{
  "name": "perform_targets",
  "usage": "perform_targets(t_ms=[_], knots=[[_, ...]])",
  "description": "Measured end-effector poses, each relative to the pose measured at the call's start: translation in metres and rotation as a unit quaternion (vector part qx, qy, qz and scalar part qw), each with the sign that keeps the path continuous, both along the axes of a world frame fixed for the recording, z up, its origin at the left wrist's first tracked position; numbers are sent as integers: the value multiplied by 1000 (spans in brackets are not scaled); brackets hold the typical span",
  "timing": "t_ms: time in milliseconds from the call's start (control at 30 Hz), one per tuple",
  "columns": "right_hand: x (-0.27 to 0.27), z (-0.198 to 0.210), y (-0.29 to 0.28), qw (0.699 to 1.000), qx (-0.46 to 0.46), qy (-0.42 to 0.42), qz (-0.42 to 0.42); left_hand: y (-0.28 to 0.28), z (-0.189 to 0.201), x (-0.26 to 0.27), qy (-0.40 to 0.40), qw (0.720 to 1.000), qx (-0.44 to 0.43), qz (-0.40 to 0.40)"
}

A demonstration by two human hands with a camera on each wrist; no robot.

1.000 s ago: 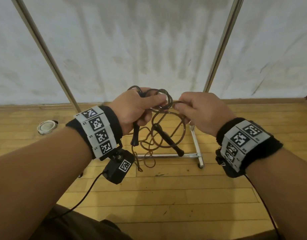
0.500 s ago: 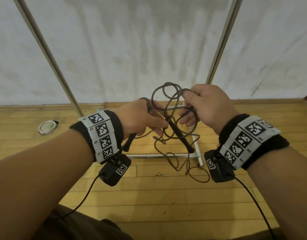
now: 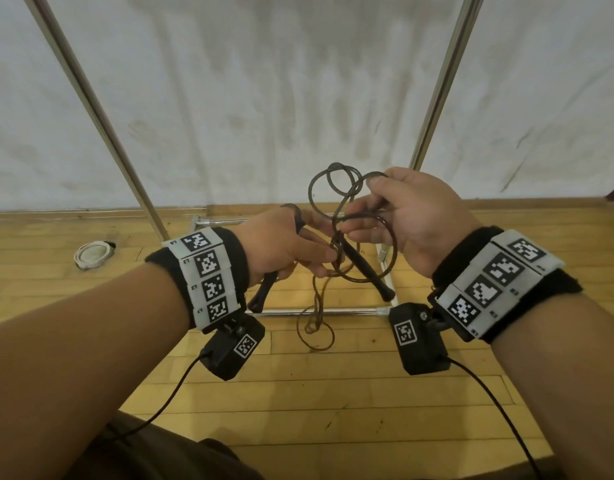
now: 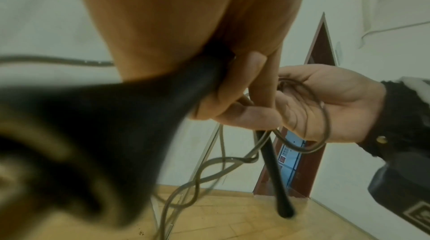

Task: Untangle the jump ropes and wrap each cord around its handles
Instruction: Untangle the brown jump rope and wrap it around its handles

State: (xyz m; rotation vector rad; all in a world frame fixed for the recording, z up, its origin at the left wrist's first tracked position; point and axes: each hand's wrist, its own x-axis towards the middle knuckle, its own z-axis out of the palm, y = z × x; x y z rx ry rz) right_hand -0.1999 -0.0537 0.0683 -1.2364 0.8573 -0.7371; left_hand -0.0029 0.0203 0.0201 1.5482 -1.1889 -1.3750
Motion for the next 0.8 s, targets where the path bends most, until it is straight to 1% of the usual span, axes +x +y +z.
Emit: perform_targets(t_ms=[167, 267, 333, 400, 467, 567, 633, 700, 733, 767, 800], knots=[[-2, 2, -4, 999, 20, -49, -7, 0, 5, 2, 10, 999, 8, 36], [-3, 2, -6, 998, 20, -55, -12, 0, 5, 0, 22, 996, 12, 84], [-3, 1, -8, 999, 11, -48, -11, 0, 4, -3, 2, 993, 6, 115], [-3, 0, -8, 999, -3, -37, -6, -1, 4, -6, -23, 993, -4, 120], [-1, -2, -8, 999, -12, -35, 1, 0, 5, -8, -43, 993, -19, 107], [-1, -4, -8, 999, -28, -34, 8, 4, 8, -10, -93, 993, -44, 58], [-1, -4, -9, 999, -35, -38, 5, 8, 8, -10, -153, 987, -55, 7], [-2, -3, -9, 998, -35, -52, 7, 10, 7, -10, -239, 969, -48, -43], [-2, -2, -9, 998, -35, -60, 12, 11, 6, -10, -264, 962, -36, -57], [-2, -1, -8, 997, -35, -67, 19, 11, 5, -10, -262, 963, -23, -60], [-3, -1, -7, 996, -35, -73, 26, 10, 4, -10, -234, 971, -15, -44]])
